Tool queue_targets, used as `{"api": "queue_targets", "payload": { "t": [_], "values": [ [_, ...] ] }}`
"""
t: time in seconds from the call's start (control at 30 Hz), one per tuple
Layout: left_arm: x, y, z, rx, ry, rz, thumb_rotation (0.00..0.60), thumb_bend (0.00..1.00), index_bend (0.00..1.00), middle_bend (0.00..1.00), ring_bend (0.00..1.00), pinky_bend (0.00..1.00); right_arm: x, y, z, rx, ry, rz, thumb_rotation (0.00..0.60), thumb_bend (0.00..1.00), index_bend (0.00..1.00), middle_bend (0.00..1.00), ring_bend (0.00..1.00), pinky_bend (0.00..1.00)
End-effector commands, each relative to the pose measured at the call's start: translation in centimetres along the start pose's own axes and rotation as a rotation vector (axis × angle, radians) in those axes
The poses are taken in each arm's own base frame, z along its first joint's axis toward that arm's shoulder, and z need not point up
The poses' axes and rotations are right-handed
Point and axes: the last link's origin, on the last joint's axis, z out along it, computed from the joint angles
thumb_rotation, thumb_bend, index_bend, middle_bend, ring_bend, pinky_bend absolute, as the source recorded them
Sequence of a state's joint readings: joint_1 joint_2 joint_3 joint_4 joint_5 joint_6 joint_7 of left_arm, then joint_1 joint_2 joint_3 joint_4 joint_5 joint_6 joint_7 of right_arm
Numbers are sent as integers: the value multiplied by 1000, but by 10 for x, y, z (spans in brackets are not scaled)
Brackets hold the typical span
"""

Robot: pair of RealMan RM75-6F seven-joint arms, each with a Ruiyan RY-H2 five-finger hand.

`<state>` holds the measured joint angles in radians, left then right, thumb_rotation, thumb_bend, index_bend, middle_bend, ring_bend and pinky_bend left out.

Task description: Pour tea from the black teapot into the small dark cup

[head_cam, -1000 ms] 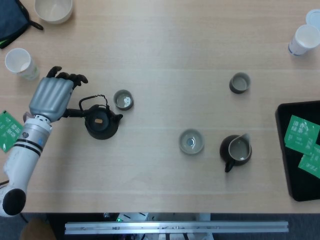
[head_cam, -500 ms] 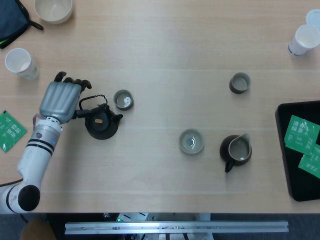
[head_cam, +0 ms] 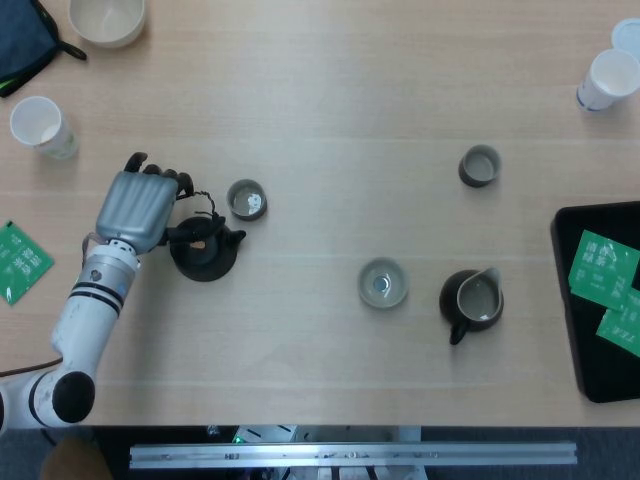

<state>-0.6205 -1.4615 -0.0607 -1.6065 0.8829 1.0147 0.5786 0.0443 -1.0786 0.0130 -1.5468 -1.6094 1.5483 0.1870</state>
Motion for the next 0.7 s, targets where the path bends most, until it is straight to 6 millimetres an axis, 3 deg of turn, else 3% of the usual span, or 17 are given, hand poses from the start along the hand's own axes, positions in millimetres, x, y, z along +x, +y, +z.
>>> {"api": "queue_targets", "payload": {
  "t": [0.03,0.7],
  "values": [
    [0,1,-1,-2,-1,1,44,132,350,372,273,112,-1,0,0,1,-1,1,600,146,335,325,221,238],
    [1,15,-27,-86,18,12,48,133,402,446,319,111,-4,2,0,3,-7,7,600,146,334,325,221,238]
  ]
}}
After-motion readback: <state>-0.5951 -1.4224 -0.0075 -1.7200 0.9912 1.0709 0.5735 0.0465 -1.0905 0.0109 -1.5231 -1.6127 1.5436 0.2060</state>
